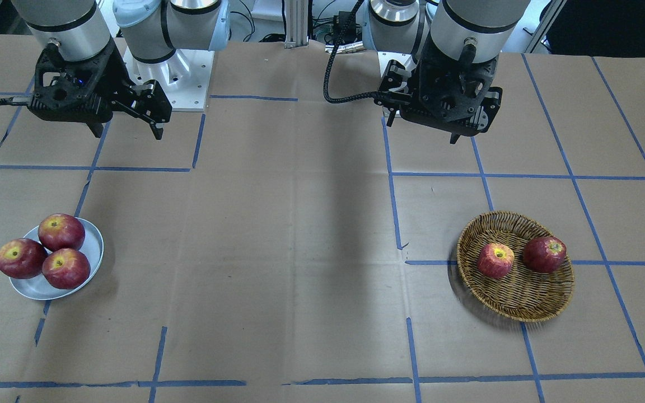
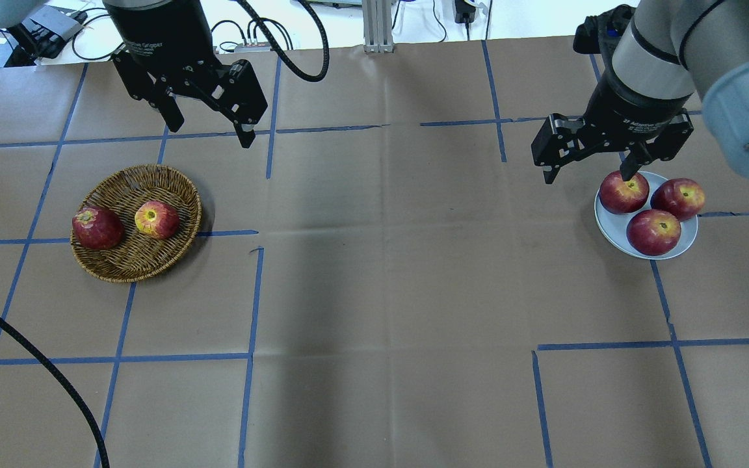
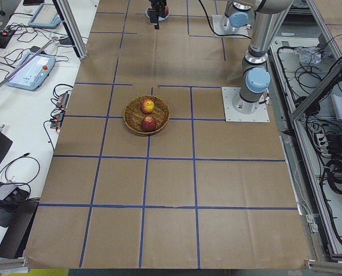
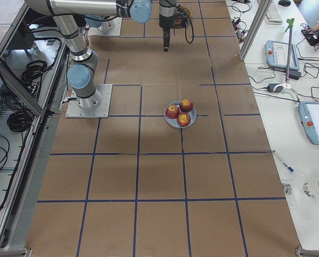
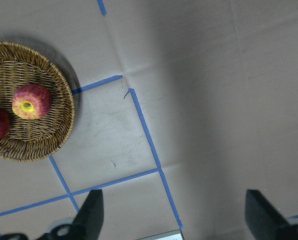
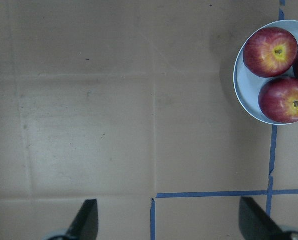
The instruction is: Transfer apple from basket to plate
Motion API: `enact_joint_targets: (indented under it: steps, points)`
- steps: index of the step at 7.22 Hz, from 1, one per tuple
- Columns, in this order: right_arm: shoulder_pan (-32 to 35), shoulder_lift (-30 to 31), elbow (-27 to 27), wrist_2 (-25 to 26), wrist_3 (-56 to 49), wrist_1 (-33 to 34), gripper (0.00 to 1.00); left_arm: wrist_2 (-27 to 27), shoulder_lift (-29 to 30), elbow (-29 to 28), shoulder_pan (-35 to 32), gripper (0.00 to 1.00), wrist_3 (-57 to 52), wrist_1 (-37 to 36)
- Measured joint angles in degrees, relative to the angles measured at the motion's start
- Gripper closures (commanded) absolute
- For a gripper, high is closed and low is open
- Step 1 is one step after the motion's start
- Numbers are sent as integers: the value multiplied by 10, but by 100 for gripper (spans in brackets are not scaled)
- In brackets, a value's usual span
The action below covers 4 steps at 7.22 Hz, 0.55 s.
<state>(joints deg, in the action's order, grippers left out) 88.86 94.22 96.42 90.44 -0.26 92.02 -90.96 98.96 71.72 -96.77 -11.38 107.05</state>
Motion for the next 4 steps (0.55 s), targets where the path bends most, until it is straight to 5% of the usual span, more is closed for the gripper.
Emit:
enact_joint_targets:
  steps: [4]
  points:
    - [0, 0, 1, 0, 0, 0, 0, 0, 0, 0, 0, 1, -8, 0]
